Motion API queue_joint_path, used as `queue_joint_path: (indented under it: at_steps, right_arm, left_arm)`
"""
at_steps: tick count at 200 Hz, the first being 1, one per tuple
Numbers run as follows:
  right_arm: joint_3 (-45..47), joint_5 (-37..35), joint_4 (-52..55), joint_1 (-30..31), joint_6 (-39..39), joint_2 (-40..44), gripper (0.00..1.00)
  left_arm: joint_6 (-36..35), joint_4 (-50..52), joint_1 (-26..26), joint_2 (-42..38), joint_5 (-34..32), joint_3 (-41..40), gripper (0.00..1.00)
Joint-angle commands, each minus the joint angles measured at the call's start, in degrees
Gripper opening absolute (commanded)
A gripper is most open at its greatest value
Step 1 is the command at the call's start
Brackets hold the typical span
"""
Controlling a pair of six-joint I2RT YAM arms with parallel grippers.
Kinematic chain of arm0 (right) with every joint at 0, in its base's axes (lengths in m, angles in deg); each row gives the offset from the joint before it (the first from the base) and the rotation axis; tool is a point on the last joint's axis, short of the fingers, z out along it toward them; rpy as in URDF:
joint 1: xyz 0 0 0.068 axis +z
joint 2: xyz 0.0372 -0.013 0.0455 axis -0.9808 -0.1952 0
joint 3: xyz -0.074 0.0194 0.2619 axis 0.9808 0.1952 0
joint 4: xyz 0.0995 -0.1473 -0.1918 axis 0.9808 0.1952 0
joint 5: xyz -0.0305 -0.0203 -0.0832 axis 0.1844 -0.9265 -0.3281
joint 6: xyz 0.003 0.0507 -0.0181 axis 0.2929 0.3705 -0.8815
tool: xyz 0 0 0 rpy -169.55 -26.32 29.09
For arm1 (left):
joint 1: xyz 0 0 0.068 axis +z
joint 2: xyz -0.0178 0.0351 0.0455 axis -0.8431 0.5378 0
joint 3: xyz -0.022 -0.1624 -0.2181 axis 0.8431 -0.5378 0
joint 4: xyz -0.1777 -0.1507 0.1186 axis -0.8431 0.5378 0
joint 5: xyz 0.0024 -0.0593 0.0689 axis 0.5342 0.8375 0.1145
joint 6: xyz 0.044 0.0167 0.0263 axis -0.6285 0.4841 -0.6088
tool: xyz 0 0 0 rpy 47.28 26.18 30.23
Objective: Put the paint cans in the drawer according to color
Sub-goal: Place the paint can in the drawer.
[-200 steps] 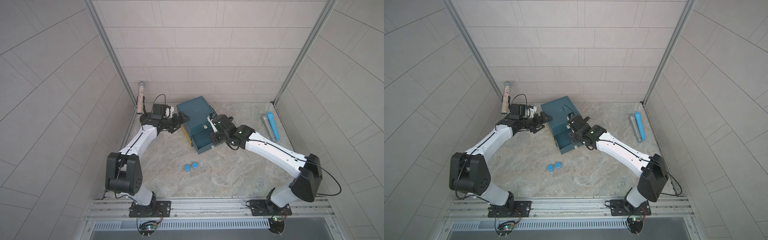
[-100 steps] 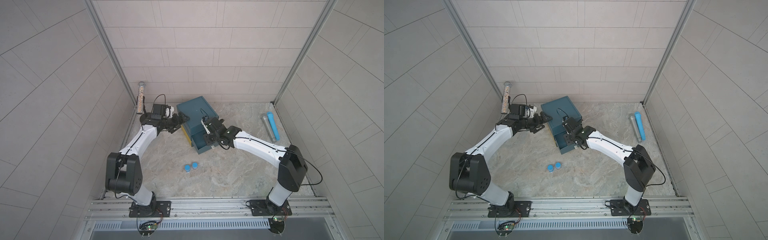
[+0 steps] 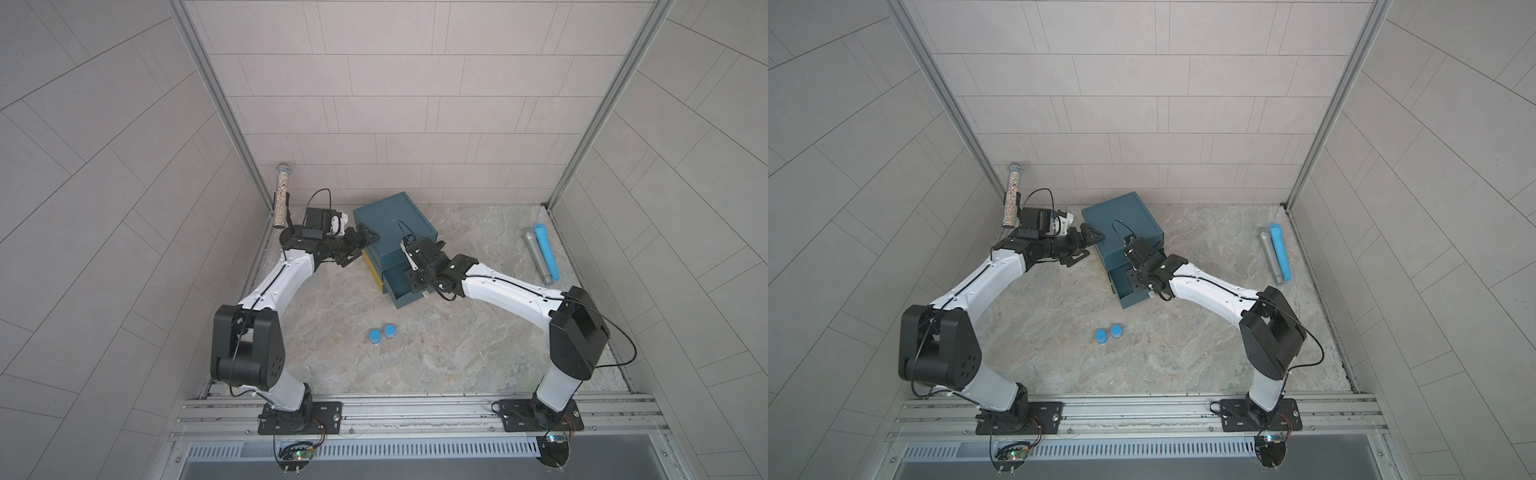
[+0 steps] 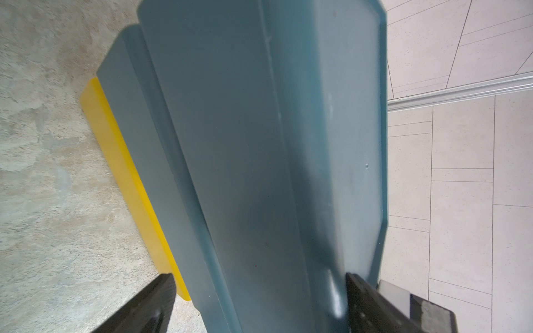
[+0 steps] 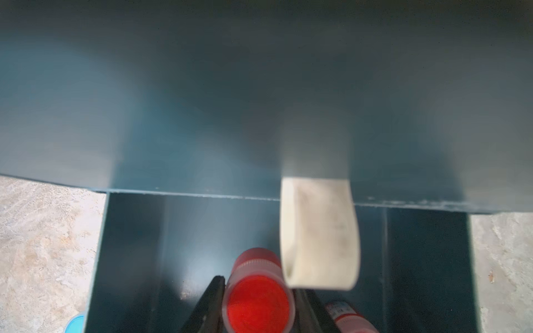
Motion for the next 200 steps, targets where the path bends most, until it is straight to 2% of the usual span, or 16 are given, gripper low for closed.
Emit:
queue_joint_path:
  at_steps: [1,36,53,96,134,200]
  right_arm:
    - [0.50,-0.85,2.49,0.04,-0.20,1.08,0.34]
    - [0.81,-1.75,2.60,-0.04,-0.52,1.46,0.17]
    - [1.63,-3.34,2.77,-0.04,-0.81,2.58,0.12]
    - [4.57,-8.27,3.05,-1.96,-2.05,7.48,0.13]
    - [6.64,-6.10,2.87,-5.34,-2.64,7.78,0.14]
    - [7.70,-3.57,1.14,-5.58,-1.54,5.01,0.21]
  left_arm:
    - [-0.71,4.59,0.13,1.29,-1.85,-0.25,0.97]
    - [-0.84,4.59,0.19,1.26,-1.87,-0.32,0.97]
    - [-0.94,4.59,0.18,1.26,-1.90,-0.32,0.97]
    - [-0.92,4.59,0.15,1.24,-2.02,-0.31,0.97]
    - [-0.91,4.59,0.18,1.41,-2.05,-0.40,0.97]
    - [-1.01,4.68,0.17,1.76,-2.29,-0.35,0.97]
